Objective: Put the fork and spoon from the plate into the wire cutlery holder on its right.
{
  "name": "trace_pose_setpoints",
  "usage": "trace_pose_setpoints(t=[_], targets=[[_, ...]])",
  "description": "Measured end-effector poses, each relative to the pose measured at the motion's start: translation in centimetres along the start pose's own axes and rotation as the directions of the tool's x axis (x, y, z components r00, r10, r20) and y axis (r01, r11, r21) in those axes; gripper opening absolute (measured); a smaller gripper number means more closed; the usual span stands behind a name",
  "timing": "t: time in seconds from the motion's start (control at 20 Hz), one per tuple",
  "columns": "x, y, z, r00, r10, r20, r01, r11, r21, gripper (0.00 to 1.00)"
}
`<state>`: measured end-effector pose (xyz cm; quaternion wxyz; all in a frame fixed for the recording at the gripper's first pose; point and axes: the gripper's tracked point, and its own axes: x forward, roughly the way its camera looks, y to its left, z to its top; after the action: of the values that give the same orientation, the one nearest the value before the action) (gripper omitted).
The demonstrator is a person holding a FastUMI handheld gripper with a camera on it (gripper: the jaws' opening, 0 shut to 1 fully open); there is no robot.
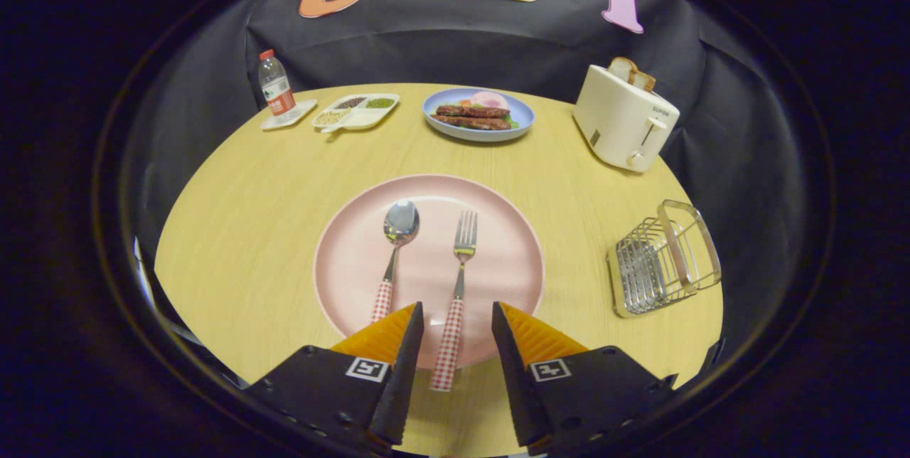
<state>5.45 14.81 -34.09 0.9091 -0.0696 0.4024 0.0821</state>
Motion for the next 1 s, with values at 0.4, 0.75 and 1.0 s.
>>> trace_pose_setpoints(t=[0.4,0.75,1.0], targets=[[1.0,-0.4,-0.9,0.998,0.009,-0.067,-0.007,0.999,0.033,0.05],[-3.9,-2.6,2.7,0.996,0.060,-0.064,-0.056,0.997,0.057,0.00],[-10.7,-9.0,5.6,0.989,0.073,-0.126,-0.067,0.997,0.048,0.01]])
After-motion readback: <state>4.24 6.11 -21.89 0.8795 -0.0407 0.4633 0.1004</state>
